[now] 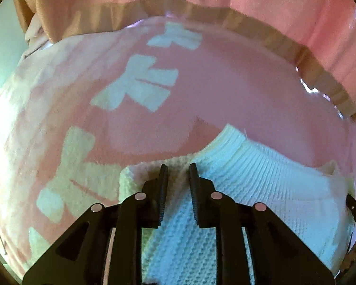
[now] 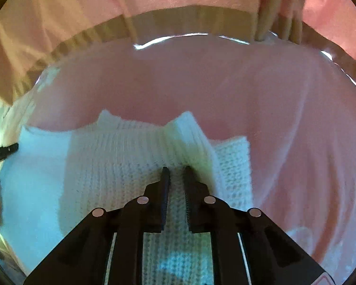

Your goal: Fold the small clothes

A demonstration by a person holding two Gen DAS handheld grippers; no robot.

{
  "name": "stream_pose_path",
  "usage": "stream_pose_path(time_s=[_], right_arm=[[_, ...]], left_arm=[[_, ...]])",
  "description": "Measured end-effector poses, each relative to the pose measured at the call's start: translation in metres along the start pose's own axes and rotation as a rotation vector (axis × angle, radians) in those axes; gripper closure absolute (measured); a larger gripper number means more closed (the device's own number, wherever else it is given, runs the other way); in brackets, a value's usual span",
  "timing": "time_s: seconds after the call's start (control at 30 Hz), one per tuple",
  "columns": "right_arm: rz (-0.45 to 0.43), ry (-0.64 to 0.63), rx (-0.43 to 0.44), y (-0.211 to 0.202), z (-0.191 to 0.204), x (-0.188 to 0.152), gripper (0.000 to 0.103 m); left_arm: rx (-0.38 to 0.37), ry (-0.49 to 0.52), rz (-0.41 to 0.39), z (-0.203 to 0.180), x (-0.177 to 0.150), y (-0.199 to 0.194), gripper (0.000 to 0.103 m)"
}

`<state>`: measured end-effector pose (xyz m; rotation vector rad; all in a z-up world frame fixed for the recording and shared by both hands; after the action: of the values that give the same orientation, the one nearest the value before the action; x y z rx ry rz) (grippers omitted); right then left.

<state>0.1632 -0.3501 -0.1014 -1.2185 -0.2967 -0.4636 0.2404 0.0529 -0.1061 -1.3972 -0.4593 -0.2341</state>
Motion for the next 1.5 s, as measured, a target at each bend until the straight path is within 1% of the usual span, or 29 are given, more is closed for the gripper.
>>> stream_pose_path(time_s=[0.03,0.13,0.17,0.2,0.27,0.33,0.4,0.47,0.5,0.53,0.57,0.6,0.67,0.7,0.77,0.83,0.87,0.93,0.97,1.03,1.07,1.1,1.13,1.17,1.2,1.3,1.37,1.43,1.5], right_arm=[[-0.013,-0.004,-0.003,-0.011,0.002,0.001,0.093],[-0.097,-0.04,0.05,-0.057,0.012,-0.005,0.082],[-0.105,-0.043,0.037,-0.067,0.014,-0.012,0.062],[-0.112,-0.032,0.004,-0.08,0.008,-0.028,0.045],[-0.093,-0.001,-0.009,-0.092,-0.002,-0.059,0.043],[-0.08,0.038,0.043,-0.102,-0.012,-0.1,0.043],[-0.055,0.07,0.08,-0.101,-0.014,-0.132,0.043],[-0.02,0.109,0.118,-0.093,-0.013,-0.155,0.043],[0.016,0.13,0.129,-0.083,-0.012,-0.166,0.045],[0.045,0.139,0.126,-0.074,-0.012,-0.174,0.05],[0.069,0.135,0.124,-0.066,-0.01,-0.178,0.072],[0.082,0.104,0.103,-0.06,-0.004,-0.181,0.081],[0.052,0.059,0.078,-0.07,0.0,-0.174,0.092],[-0.006,0.057,0.046,-0.088,-0.004,-0.169,0.093],[-0.045,0.078,0.013,-0.102,-0.017,-0.167,0.093],[0.036,0.141,-0.01,-0.084,-0.036,-0.177,0.093],[0.074,0.123,-0.04,-0.071,-0.034,-0.183,0.091],[0.075,0.032,-0.11,-0.076,-0.021,-0.179,0.09],[0.066,0.034,-0.104,-0.079,-0.017,-0.178,0.089],[0.003,0.064,-0.052,-0.097,-0.007,-0.17,0.088],[-0.05,0.056,-0.066,-0.111,0.0,-0.163,0.083],[-0.089,0.038,-0.075,-0.121,0.006,-0.156,0.077],[-0.12,0.009,-0.069,-0.131,0.018,-0.145,0.076],[-0.131,-0.014,-0.047,-0.135,0.029,-0.137,0.075],[-0.129,-0.056,0.006,-0.136,0.05,-0.121,0.075],[-0.073,-0.177,0.151,-0.113,0.112,-0.09,0.076],[-0.008,-0.232,0.217,-0.083,0.148,-0.076,0.085],[0.062,-0.279,0.241,-0.046,0.176,-0.067,0.099],[0.119,-0.315,0.225,-0.01,0.192,-0.058,0.103]], left_arm=[[-0.005,-0.002,-0.008,0.001,0.001,-0.007,0.085],[-0.067,0.027,-0.1,0.002,-0.002,-0.048,0.085],[-0.074,0.046,-0.128,0.004,-0.008,-0.062,0.077],[-0.071,0.066,-0.157,0.009,-0.022,-0.077,0.064],[-0.072,0.066,-0.159,0.018,-0.049,-0.091,0.051],[-0.086,0.087,-0.139,0.02,-0.071,-0.095,0.05],[-0.049,0.115,-0.115,0.026,-0.098,-0.089,0.05],[-0.006,0.106,-0.075,0.037,-0.122,-0.079,0.05],[0.009,0.083,-0.039,0.045,-0.132,-0.071,0.051],[0.005,0.06,-0.035,0.05,-0.137,-0.071,0.051],[0.01,0.049,-0.047,0.053,-0.137,-0.073,0.057],[0.031,0.062,-0.052,0.053,-0.136,-0.074,0.064],[0.053,0.07,-0.046,0.055,-0.134,-0.072,0.074],[0.058,0.069,-0.044,0.057,-0.134,-0.071,0.076],[0.07,0.079,-0.045,0.06,-0.137,-0.07,0.077],[0.098,0.097,-0.053,0.06,-0.139,-0.064,0.076],[0.103,0.1,-0.058,0.06,-0.14,-0.065,0.075],[0.094,0.092,-0.054,0.062,-0.141,-0.068,0.073],[0.079,0.076,-0.048,0.064,-0.141,-0.071,0.071],[0.007,0.026,-0.051,0.069,-0.136,-0.083,0.071],[-0.021,0.01,-0.064,0.071,-0.133,-0.09,0.07],[-0.048,-0.017,-0.089,0.073,-0.125,-0.098,0.064],[-0.052,-0.025,-0.099,0.074,-0.12,-0.101,0.059],[-0.046,-0.028,-0.107,0.073,-0.11,-0.104,0.049],[-0.042,-0.03,-0.107,0.072,-0.104,-0.104,0.044],[-0.058,0.018,-0.06,0.059,-0.079,-0.093,0.038],[-0.022,0.05,-0.045,0.05,-0.067,-0.08,0.033],[0.028,0.096,-0.025,0.042,-0.057,-0.06,0.032],[0.025,0.1,0.001,0.039,-0.054,-0.045,0.031]])
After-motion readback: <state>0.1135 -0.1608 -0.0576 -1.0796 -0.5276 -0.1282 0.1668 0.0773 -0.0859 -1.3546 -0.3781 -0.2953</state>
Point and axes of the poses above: each gripper's, at about its wrist camera, not at the fingertips, and y roughly the way its jaws point, z to its left, x to its top, the point moved 5 cm from there along y, roughly the way its jaws point, and after that the axes turned 14 degrees about x, right-handed, at the moved point
